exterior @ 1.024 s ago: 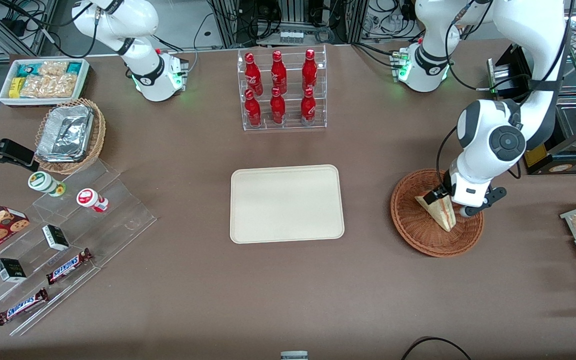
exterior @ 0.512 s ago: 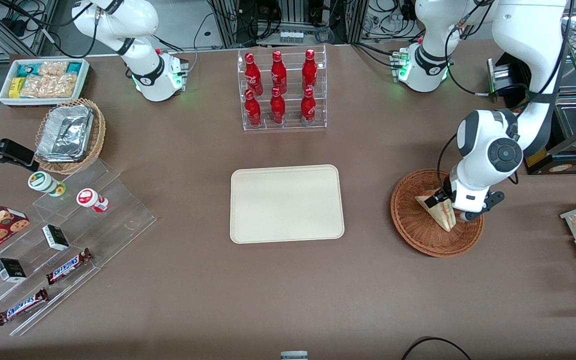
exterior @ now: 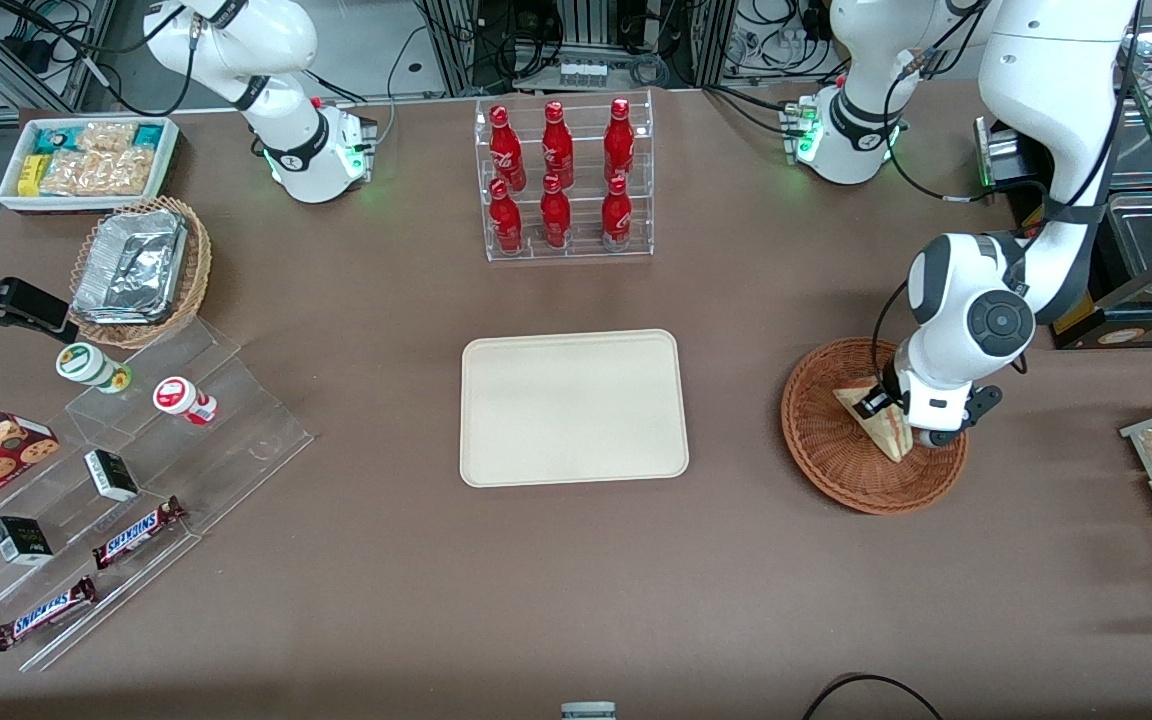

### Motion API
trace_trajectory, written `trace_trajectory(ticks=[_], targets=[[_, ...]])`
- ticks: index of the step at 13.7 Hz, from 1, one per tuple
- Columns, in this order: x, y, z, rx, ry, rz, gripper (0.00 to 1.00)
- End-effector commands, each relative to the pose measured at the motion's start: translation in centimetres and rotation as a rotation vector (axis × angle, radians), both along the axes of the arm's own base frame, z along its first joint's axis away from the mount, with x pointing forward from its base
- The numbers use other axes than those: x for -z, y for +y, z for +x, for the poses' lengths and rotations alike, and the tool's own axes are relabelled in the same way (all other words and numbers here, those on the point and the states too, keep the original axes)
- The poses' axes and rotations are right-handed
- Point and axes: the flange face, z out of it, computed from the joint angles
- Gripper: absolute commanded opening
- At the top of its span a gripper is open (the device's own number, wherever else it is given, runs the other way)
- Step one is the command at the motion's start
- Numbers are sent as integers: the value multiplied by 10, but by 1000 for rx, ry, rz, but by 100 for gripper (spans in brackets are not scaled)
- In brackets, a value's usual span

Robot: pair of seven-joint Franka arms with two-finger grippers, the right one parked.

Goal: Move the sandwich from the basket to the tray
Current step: 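Lower the open left gripper around the wrapped sandwich and close it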

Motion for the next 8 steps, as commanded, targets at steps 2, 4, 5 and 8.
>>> trace_trajectory(ticks=[2,4,5,8], targets=[[-24,-5,11,9,-6,15,0],[-48,-12,25,17,22,21,0],[-59,-17,31,22,31,22,0],[-96,-56,42,132,55,8,0]])
